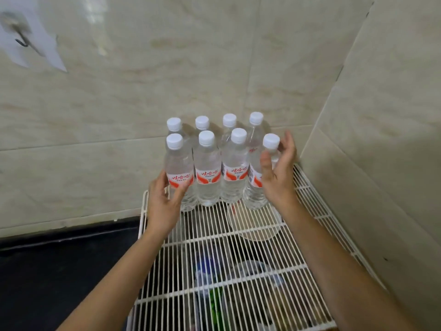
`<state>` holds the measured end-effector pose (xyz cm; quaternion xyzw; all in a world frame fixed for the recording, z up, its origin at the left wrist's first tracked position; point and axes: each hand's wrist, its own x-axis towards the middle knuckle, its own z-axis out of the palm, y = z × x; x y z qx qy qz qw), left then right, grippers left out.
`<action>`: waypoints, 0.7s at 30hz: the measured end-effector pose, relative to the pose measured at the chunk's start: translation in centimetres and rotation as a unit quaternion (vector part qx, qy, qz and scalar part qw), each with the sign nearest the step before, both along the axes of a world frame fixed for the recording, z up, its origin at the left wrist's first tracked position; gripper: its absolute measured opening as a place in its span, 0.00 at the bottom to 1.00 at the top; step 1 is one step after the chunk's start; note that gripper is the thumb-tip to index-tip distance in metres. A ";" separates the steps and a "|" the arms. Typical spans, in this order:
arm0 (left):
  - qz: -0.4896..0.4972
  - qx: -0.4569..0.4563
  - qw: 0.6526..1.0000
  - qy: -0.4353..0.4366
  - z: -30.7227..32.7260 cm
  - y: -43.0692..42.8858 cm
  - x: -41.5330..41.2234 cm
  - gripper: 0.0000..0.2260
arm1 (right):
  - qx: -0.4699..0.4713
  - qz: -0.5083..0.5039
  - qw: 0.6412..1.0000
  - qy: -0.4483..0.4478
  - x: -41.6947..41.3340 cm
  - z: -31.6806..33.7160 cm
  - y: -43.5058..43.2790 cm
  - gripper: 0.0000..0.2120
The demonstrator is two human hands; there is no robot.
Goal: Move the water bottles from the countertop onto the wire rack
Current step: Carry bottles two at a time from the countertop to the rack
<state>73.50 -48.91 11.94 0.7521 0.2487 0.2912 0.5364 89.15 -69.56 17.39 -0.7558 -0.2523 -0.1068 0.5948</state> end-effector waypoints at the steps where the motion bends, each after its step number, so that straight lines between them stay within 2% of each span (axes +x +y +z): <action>1: 0.004 0.009 0.999 0.033 -1.3 -0.6 -0.1 0.25 | 0.004 0.005 1.000 0.007 -0.8 -0.9 -0.4 0.46; 4: 0.029 0.084 0.988 0.127 -4.3 -1.8 -0.6 0.31 | -0.076 0.040 0.993 0.085 -3.0 -4.8 -1.8 0.49; 6: 0.032 0.097 0.986 0.134 -4.8 -1.6 -0.6 0.31 | -0.170 0.045 0.978 0.109 -3.9 -7.3 -2.6 0.53; 7: 0.029 0.095 0.986 0.132 -4.8 -1.4 -0.5 0.31 | -0.190 0.038 0.976 0.105 -4.0 -8.2 -2.8 0.51; 9: 0.027 0.097 0.986 0.134 -4.8 -1.3 -0.5 0.30 | -0.179 0.024 0.979 0.094 -3.8 -8.6 -2.7 0.47; 15: 0.045 0.109 0.984 0.132 -4.6 -1.5 -0.5 0.25 | -0.195 -0.010 0.974 0.118 -1.8 -7.5 -0.7 0.48; 21: 0.033 0.048 0.991 0.123 -3.5 -1.9 -1.0 0.23 | -0.182 -0.003 0.975 0.130 -2.0 -7.6 -0.8 0.51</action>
